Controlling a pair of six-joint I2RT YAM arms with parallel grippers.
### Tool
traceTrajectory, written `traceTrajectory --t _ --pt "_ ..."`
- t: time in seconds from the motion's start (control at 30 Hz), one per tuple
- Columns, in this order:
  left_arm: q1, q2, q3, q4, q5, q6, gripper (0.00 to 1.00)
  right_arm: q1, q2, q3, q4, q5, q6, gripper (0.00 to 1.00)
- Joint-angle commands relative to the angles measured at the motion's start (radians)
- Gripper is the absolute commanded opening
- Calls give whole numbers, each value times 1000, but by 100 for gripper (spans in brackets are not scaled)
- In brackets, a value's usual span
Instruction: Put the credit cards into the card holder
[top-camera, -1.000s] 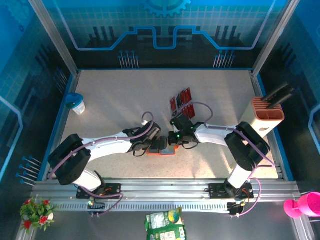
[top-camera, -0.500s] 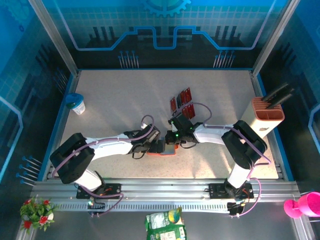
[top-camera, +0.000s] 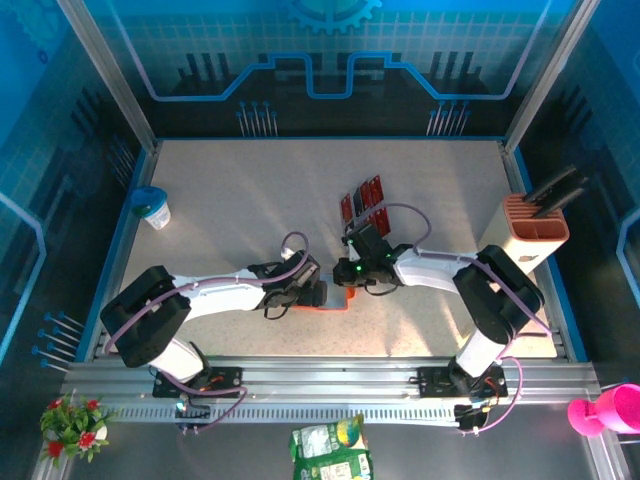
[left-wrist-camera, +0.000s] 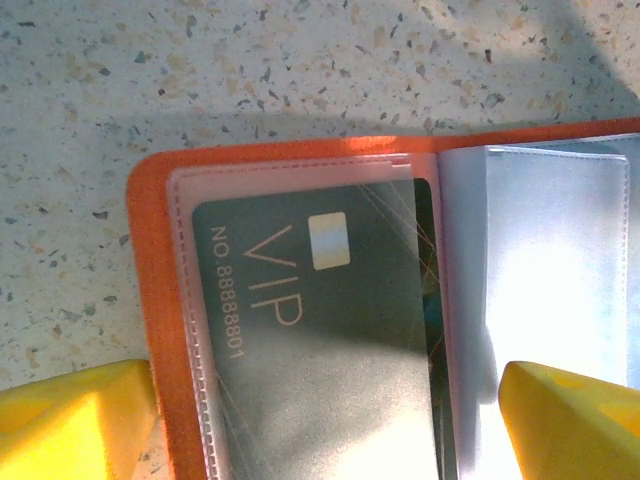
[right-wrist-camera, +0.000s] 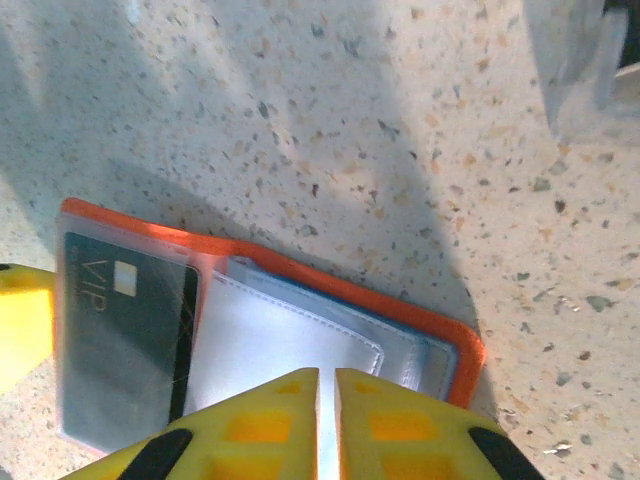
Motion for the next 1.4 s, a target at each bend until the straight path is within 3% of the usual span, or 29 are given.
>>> traceTrajectory --t 0.0,0.47,0.8,1.37 --pt "-4 25 -38 23 24 15 89 -8 -16 -7 -20 1 11 16" --pt "-5 19 -61 49 24 7 86 -5 14 -26 18 -15 37 25" --pt "-5 20 -77 77 41 2 78 -2 22 -20 19 -23 41 34" --pt "-4 5 -95 89 45 4 75 1 87 0 69 -87 65 31"
